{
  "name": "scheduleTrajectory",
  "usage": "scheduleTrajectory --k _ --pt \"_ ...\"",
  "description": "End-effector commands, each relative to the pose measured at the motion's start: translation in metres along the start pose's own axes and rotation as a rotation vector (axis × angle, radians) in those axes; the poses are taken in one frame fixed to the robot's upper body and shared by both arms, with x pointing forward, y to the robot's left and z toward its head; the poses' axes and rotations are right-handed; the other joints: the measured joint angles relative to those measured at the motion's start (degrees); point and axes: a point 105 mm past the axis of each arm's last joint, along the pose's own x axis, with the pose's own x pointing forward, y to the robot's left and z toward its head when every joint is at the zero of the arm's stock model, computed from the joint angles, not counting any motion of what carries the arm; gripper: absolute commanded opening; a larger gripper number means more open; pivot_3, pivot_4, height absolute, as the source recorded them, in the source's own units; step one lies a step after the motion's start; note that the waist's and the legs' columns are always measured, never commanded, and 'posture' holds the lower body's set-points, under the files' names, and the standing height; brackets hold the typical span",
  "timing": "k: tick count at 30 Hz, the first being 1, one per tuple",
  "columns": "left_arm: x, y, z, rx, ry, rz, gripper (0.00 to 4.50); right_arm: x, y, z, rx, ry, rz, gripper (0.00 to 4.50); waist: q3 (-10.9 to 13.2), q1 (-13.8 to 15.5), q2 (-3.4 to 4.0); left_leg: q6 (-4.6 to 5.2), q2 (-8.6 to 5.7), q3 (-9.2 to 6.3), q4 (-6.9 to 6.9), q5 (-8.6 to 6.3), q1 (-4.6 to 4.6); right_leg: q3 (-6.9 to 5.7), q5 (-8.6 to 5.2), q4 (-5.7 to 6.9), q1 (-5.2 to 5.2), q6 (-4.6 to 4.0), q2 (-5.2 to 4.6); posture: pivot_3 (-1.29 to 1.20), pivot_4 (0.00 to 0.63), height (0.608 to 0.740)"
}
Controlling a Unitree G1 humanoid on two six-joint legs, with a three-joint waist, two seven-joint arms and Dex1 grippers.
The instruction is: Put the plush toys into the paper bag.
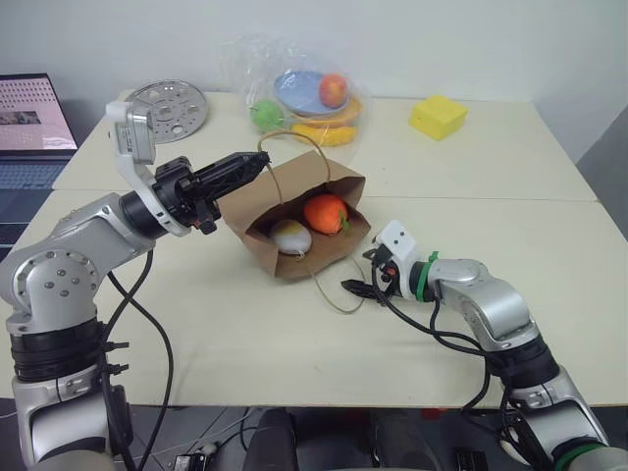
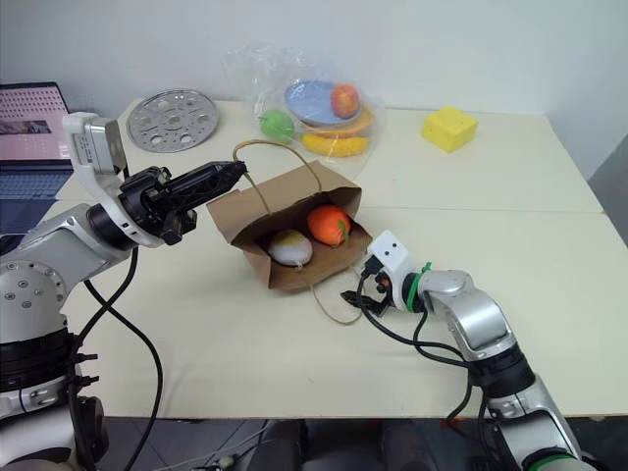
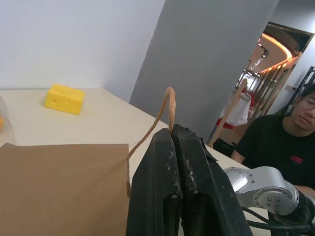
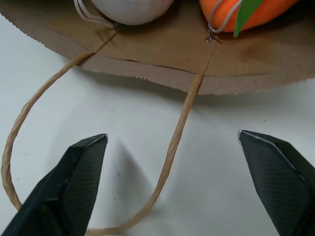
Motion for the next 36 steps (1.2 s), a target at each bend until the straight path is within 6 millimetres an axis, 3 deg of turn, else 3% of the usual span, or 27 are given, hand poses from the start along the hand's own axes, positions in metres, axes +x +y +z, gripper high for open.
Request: scheduleTrajectory --k 1,6,10,19,23,29,36 --pt "-0.006 -0.002 0.016 0.07 -0.035 0.01 0.0 -0.005 0.012 0.014 0.011 -0.048 0.073 3.17 0.0 0.0 0.0 0.0 0.0 0.0 0.0 0.0 0.0 -0.01 0.0 0.0 0.0 0.0 0.0 0.0 0.15 0.74" --pt "-0.006 0.003 0.018 0.076 -0.044 0.019 0.0 -0.009 0.015 0.006 0.076 -0.033 0.087 1.27 0.0 0.01 0.0 0.0 0.0 0.0 0.0 0.0 0.0 -0.01 0.0 -0.01 0.0 0.0 0.0 0.0 0.15 0.74" --pt "-0.003 0.003 0.018 0.076 -0.043 0.007 0.0 -0.016 0.016 0.016 0.108 -0.074 0.091 0.04 0.0 0.01 0.0 0.0 0.0 0.0 0.0 0.0 0.0 0.0 0.0 -0.01 0.0 0.0 0.0 0.0 0.15 0.74" --pt "0.013 0.008 0.038 0.135 -0.092 -0.017 0.0 -0.074 0.022 0.077 0.136 -0.25 0.182 0.04 0.0 0.2 0.01 0.01 0.0 -0.03 0.0 0.0 -0.05 -0.03 0.0 -0.04 -0.01 0.0 0.01 0.0 0.15 0.74" --pt "0.026 0.016 0.039 0.137 -0.106 -0.031 0.0 -0.1 0.011 0.103 0.162 -0.315 0.157 0.04 0.01 0.16 0.02 0.01 0.0 -0.02 0.0 0.0 -0.06 -0.03 0.0 -0.04 -0.03 0.0 0.01 0.0 0.15 0.74" --pt "0.048 0.029 0.021 0.12 -0.104 -0.054 0.0 -0.097 0.001 0.11 0.181 -0.347 0.086 0.04 0.01 0.15 0.01 0.02 -0.01 -0.02 -0.03 0.0 -0.08 -0.04 0.0 -0.05 -0.04 0.0 0.01 0.0 0.15 0.74" --pt "0.053 0.033 0.016 0.123 -0.1 -0.06 0.0 -0.088 -0.006 0.111 0.212 -0.353 0.023 0.04 0.01 -0.08 0.02 0.02 0.0 -0.03 -0.04 -0.01 -0.22 -0.04 0.0 -0.04 -0.17 -0.01 0.01 0.0 0.15 0.74"
